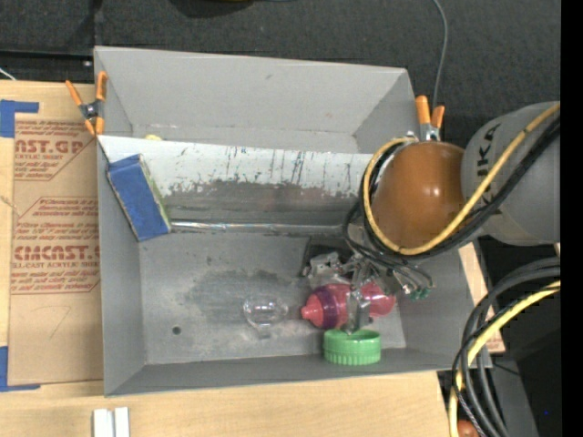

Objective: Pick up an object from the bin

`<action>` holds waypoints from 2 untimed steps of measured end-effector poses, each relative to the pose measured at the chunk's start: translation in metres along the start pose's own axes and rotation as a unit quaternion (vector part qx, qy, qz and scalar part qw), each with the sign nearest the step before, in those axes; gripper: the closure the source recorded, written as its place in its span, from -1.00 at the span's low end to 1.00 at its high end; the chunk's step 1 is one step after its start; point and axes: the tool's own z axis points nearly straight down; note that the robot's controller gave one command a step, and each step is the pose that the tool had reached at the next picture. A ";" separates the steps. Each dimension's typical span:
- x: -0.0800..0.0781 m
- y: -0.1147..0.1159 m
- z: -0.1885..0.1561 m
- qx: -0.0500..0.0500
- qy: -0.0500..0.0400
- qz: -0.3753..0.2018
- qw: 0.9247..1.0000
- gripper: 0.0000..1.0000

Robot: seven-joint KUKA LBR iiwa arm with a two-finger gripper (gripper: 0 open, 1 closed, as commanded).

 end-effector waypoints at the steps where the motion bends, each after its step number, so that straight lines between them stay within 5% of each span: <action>1: 0.007 -0.008 0.016 0.000 -0.003 0.006 1.000 1.00; 2: 0.007 -0.008 0.016 0.000 -0.003 0.006 1.000 1.00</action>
Offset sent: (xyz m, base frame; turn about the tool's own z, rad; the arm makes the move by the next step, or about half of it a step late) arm 0.0000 0.0000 0.0000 0.0000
